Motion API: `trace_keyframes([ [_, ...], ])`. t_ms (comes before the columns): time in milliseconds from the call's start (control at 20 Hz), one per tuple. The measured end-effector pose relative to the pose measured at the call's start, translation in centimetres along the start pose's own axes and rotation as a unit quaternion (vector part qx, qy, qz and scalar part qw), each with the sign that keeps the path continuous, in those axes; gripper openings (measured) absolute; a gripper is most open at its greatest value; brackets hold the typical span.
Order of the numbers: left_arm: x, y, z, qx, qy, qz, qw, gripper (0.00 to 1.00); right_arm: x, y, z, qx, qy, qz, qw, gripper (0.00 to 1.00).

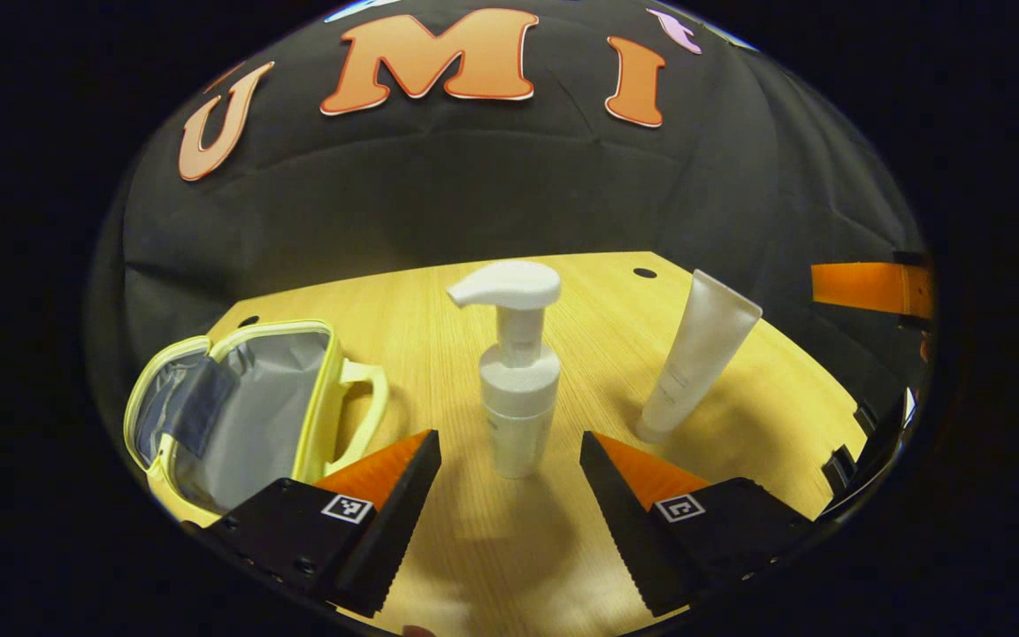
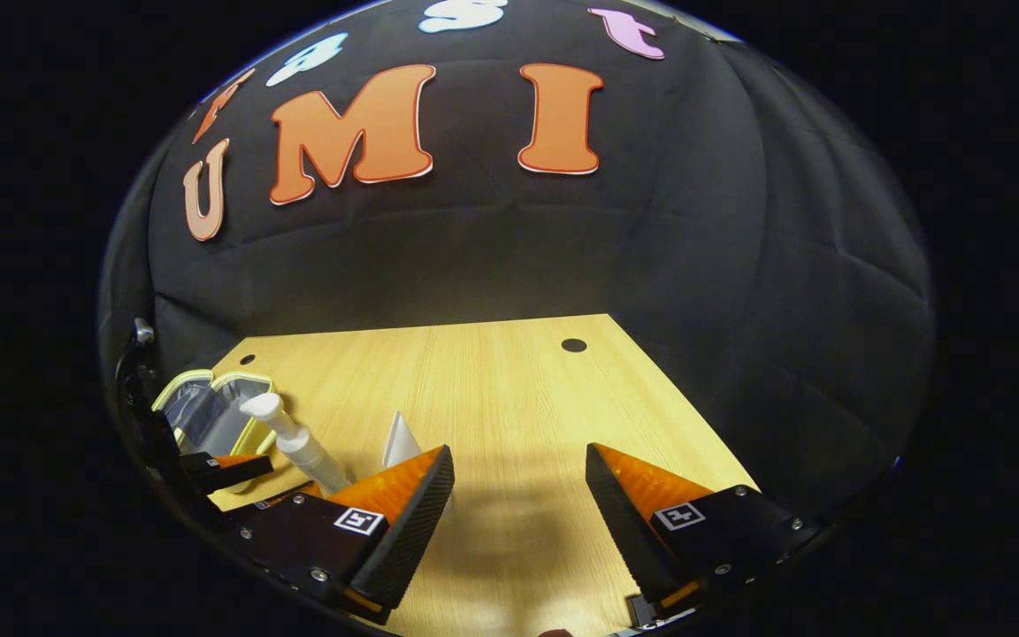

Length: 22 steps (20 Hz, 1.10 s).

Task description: First open the suitcase, pack the skin care products into it, and then close the suitcase.

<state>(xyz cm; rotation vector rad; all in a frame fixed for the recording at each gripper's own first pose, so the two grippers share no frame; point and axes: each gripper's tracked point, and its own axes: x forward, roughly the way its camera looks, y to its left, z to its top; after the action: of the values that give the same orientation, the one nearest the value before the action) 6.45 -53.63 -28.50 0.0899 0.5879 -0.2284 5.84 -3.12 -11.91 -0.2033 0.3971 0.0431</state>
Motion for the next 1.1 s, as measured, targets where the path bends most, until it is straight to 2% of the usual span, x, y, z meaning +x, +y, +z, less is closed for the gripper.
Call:
trace_keyframes([
  [50,0.7,-0.1,0.0,0.004,0.002,-0.001,1.0,1.0,0.1,-0.1,0.0,-0.001,0.002,-0.001,1.0,0.96],
  [300,3.1,0.4,0.0,-0.001,0.002,0.015,1.0,1.0,0.9,-0.2,-0.7,-0.005,0.014,0.001,1.0,0.95],
  [550,5.1,0.7,-0.9,-0.017,0.025,0.012,0.999,0.99,1.2,-0.4,-0.9,-0.002,0.017,-0.002,1.0,0.95],
  [600,4.9,-0.2,-0.9,-0.023,0.026,-0.004,0.999,0.86,1.3,-0.5,-1.0,-0.004,0.018,-0.003,1.0,0.95],
  [650,6.1,0.1,-0.7,-0.021,0.029,0.012,0.999,0.74,1.3,-0.4,-1.1,-0.006,0.019,-0.003,1.0,0.95],
  [700,5.0,-0.2,-0.7,-0.021,0.026,0.012,0.999,0.61,1.2,-0.4,-1.2,-0.007,0.021,-0.001,1.0,0.96],
  [850,5.2,0.1,-0.8,-0.013,0.037,0.004,0.999,0.61,1.1,0.2,-1.8,-0.008,0.026,0.01,1.0,0.95],
  [1100,3.9,0.3,-1.1,-0.03,0.053,-0.01,0.998,0.6,1.1,2.4,-2.4,-0.011,0.035,0.032,0.999,0.96],
])
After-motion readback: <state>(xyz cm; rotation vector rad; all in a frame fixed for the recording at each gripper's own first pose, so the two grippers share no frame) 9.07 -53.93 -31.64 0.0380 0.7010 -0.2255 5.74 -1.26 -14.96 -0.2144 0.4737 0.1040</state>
